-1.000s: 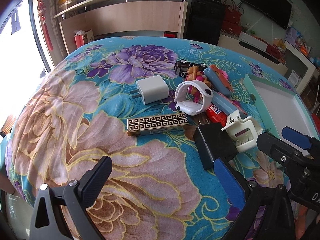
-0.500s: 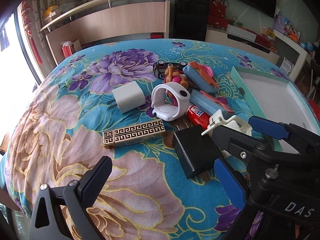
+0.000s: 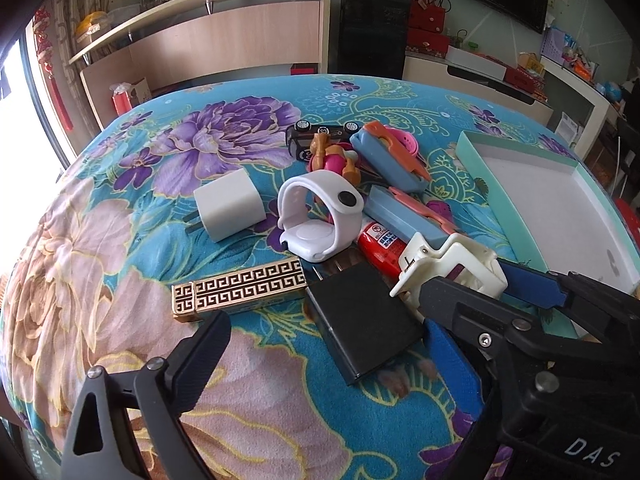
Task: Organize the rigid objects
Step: 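Grasp the white hair claw clip with the right tool while the left tool grasps the black charger, then carry both items over the white tray while the left tool releases the black charger inside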
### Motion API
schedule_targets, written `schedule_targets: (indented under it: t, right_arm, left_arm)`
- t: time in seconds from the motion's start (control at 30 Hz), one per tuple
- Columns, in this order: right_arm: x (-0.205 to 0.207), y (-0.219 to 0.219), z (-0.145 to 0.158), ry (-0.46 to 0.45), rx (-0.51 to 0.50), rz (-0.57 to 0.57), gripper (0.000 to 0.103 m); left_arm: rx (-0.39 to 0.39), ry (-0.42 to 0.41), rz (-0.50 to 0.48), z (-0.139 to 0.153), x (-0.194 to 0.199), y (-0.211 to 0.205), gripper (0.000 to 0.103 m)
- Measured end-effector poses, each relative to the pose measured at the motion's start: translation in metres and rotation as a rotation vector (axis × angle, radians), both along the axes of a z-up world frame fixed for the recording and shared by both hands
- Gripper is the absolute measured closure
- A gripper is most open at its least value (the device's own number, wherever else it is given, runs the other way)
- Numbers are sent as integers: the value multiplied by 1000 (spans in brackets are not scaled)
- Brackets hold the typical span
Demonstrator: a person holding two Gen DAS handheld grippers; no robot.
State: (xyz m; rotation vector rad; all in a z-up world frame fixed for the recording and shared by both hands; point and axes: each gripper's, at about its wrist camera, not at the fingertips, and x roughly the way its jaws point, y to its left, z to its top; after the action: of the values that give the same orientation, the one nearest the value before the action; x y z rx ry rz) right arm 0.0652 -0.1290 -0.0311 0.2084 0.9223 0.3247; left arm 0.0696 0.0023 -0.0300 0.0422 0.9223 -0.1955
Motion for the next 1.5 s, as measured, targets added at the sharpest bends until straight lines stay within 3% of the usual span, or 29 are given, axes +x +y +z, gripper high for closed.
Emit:
schedule_targets:
  t: [0.47, 0.6, 0.87, 1.0, 1.03, 1.1, 1.5]
  right_arm:
    - [2, 8, -1, 9, 7, 22, 45]
    - [5, 11, -4, 20, 21, 29, 45]
    - [9, 24, -9, 27, 20, 39, 45]
    - [11, 23, -12, 38, 41, 21, 46]
    - [11, 22, -11, 38, 41, 19, 49]
    - [11, 22, -12, 38, 36, 12, 65]
    - [1, 15, 2, -7, 77, -4, 71]
  left_arm:
    - [1, 13, 101, -10, 3, 34, 6]
    - [4, 14, 103, -11, 3, 35, 21]
    - [20, 6, 80, -13, 6, 30, 31]
    - [17, -6, 51, -11, 5, 25, 46]
    - [17, -7, 44, -11, 4, 24, 51]
    - [18, -11, 39, -10, 3, 23, 52]
    - [-16, -92, 31, 8, -9, 26, 59]
